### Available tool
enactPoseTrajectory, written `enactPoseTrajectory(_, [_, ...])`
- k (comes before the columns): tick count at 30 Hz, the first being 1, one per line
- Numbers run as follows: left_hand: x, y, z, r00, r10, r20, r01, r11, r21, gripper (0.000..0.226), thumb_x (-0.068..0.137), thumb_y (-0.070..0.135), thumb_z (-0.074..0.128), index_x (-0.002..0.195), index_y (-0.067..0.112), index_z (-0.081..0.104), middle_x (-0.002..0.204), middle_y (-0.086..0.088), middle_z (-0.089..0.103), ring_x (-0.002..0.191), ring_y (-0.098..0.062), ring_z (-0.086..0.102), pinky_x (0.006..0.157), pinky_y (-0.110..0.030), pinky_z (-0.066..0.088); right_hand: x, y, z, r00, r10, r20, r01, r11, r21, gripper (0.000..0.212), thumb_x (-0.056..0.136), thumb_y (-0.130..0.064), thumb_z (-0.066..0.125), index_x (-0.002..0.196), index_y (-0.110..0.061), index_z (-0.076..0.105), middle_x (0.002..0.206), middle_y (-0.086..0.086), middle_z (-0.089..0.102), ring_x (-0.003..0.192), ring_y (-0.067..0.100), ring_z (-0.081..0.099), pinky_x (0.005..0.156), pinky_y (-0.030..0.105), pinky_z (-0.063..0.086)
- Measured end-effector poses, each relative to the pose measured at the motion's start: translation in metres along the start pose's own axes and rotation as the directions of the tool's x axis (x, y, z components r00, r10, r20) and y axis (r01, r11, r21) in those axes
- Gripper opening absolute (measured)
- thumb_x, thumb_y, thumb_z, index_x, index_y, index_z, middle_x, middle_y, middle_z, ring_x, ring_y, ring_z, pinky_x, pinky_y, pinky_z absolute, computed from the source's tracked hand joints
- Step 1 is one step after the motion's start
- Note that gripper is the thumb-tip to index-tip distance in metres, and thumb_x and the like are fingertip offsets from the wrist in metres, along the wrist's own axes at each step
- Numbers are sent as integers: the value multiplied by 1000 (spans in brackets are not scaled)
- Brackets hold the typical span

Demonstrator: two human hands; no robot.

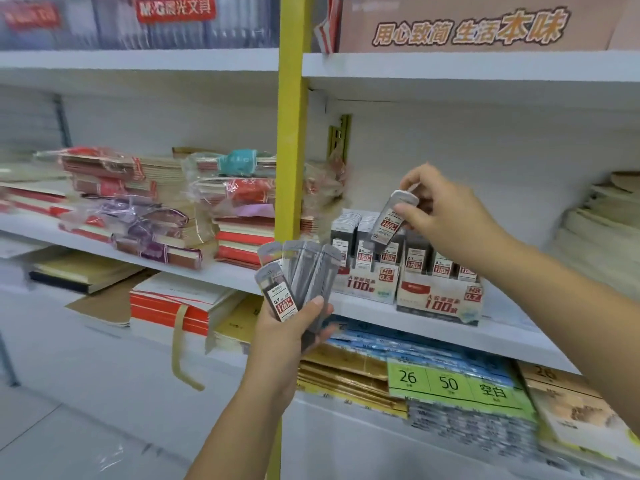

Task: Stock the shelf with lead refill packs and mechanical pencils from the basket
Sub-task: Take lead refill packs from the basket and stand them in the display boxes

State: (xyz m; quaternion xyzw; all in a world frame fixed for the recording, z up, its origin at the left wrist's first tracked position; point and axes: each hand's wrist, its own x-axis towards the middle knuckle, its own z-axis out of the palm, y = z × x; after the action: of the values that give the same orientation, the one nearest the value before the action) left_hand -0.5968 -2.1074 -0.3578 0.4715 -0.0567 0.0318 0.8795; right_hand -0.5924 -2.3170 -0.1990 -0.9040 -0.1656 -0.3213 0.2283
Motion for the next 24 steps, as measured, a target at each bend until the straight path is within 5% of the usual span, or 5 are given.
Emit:
enactPoseTrajectory(7, [7,-1,-11,999,-41,28,42,999,-26,44,83,7,76,122,23,62,101,-5,78,93,-23,77,67,-30,61,24,8,38,975,100,199,-64,982,-179,26,89,-37,64,106,-31,46,98,-4,64,85,13,61,75,39,54])
enactPoseTrajectory(14, [4,2,-7,988,-63,138,68,997,-31,61,66,20,81,122,26,60,100,-3,79,95,-24,76,69,-31,61,10,10,55,998,-43,37,55,893,-447,34,89,-39,64,121,-27,62,100,-10,43,105,13,40,82,29,37])
enactPoseTrajectory(18, [0,1,-5,980,-75,184,78,997,-7,63,65,21,83,123,25,59,103,-4,78,98,-25,75,67,-29,60,-25,-11,59,996,32,80,-38,997,73,26,90,-42,56,115,-37,61,89,-20,59,74,0,58,70,22,49])
enactPoseTrajectory(21, [-4,0,0,972,-82,221,77,996,34,60,66,21,83,122,23,61,105,-6,78,98,-25,75,66,-27,59,-45,-16,65,961,97,257,-212,857,469,24,90,-20,67,104,-39,60,83,-15,68,53,9,63,46,20,48])
enactPoseTrajectory(24, [-9,-2,5,962,-111,251,95,993,77,57,67,24,82,121,22,62,105,-7,78,99,-24,75,66,-27,59,-51,-12,61,958,136,252,-268,737,621,28,89,-1,65,105,-24,63,80,2,70,55,16,64,47,21,47])
